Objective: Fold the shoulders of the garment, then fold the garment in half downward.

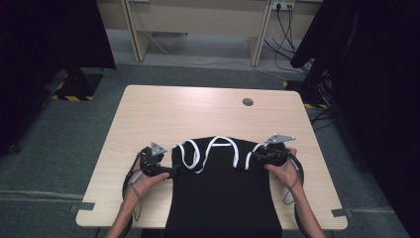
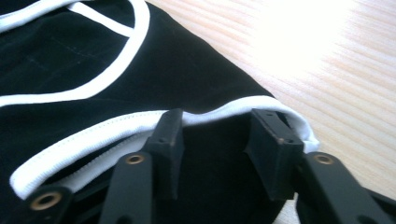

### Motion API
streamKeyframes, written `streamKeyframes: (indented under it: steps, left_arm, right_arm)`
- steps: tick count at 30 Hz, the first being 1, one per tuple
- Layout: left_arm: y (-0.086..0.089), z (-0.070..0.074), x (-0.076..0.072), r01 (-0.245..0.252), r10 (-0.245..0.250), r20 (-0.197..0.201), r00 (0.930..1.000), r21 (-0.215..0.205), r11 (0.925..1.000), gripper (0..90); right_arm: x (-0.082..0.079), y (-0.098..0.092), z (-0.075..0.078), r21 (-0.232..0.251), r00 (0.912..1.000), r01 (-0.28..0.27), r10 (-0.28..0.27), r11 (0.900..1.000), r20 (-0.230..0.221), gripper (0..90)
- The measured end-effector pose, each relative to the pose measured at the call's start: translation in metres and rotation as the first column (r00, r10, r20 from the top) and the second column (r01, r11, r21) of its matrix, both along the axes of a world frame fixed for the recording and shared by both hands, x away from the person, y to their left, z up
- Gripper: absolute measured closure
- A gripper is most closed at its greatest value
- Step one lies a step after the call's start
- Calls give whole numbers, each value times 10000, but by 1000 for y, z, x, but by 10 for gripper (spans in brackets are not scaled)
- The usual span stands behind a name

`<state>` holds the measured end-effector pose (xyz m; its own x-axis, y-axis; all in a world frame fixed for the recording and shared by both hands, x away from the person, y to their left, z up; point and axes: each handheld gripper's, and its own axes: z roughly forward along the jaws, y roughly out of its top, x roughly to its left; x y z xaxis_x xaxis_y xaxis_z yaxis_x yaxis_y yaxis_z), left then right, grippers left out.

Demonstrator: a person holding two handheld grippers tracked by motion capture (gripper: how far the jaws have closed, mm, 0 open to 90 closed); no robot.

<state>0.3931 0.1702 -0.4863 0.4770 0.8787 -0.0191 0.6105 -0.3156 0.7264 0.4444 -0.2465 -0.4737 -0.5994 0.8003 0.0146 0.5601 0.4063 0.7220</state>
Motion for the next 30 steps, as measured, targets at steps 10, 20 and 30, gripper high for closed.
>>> streamKeyframes:
  steps: [10, 20, 30]
  left_arm:
    - [-1, 0, 0, 266, -266, -8, 9996, -27, 9996, 22]
    - [-6, 3, 2, 535, -547, -172, 9984, -611, 9967, 42]
    - [-11, 14, 5, 661, -670, -35, 9977, -1219, 9903, 43]
  right_arm:
    - [-2, 2, 5, 341, 9999, 118, -117, 9993, -35, 370]
    - [-5, -8, 11, 585, 9994, 352, -353, 9977, 1, 340]
    - [-1, -12, 14, 716, 9988, 490, -496, 9962, 63, 329]
